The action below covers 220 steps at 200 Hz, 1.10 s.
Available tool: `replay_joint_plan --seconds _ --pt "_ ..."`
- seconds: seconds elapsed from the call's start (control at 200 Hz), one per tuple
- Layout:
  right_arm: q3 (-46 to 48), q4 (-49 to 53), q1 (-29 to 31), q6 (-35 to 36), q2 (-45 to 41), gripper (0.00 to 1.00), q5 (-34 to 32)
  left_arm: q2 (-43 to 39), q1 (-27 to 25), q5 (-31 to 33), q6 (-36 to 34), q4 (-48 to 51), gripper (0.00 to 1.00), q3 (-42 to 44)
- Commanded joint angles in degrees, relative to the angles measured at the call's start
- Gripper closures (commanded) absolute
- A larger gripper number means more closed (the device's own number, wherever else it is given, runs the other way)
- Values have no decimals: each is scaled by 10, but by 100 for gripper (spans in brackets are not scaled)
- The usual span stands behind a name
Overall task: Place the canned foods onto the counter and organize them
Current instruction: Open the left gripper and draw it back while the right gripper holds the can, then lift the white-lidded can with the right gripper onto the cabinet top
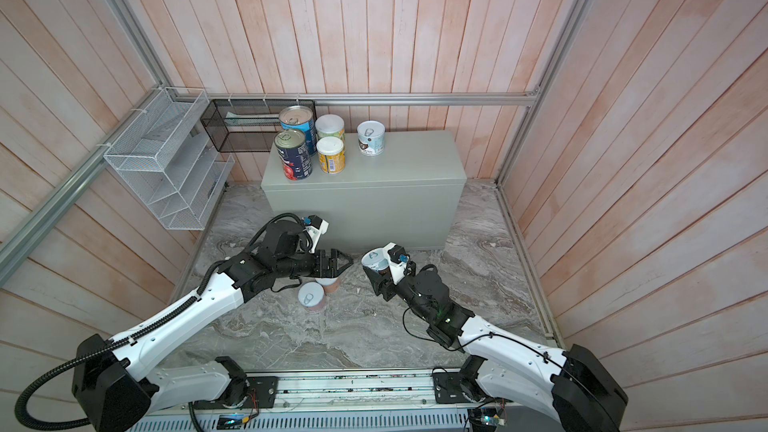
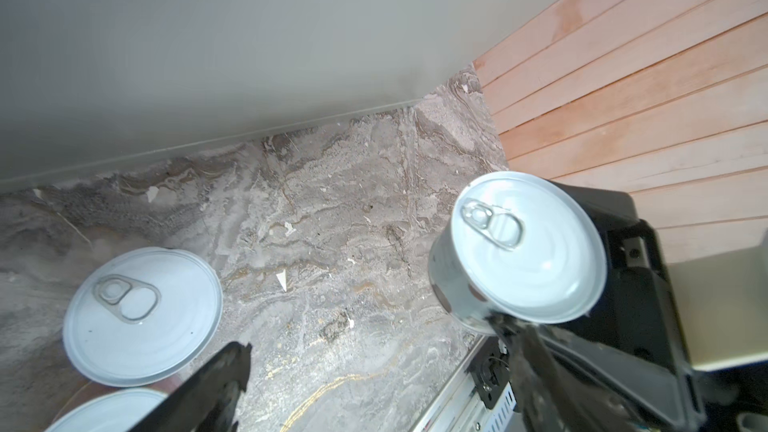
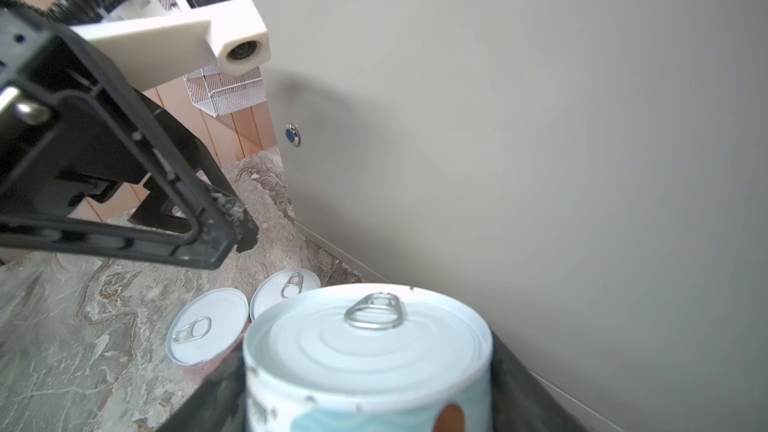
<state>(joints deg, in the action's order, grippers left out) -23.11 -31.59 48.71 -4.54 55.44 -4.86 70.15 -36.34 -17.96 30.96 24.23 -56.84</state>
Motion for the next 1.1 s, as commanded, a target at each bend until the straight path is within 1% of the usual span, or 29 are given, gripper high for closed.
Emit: replay_joint_plan --seconds 0.0,0.205,0.45,0.56,0.71,0.81,0.86,0.97,1.095 --pt "-10 7 -1 -17 -45 55 -19 -22 1 58 -17 -35 0 24" --pt "-39 69 -3 -36 -103 55 -31 -35 2 120 -27 -74 0 59" --pt "-135 150 -3 -53 -118 55 -17 -16 3 133 -71 -124 0 66" --pt "-185 179 -3 -60 -113 55 -3 -15 3 150 -90 -175 0 85" --pt "-265 211 -6 -51 -79 55 13 -20 3 162 -125 -277 0 142" --pt "-313 217 -10 -39 -48 55 9 -37 4 161 -127 -348 0 193" --pt "-338 216 -21 -41 -31 55 19 -50 3 164 -128 -377 0 219" --pt "-379 186 -56 -54 5 55 70 -90 4 178 -127 -414 0 266" --pt "-414 149 -89 -44 42 55 82 -128 3 200 -131 -446 0 309"
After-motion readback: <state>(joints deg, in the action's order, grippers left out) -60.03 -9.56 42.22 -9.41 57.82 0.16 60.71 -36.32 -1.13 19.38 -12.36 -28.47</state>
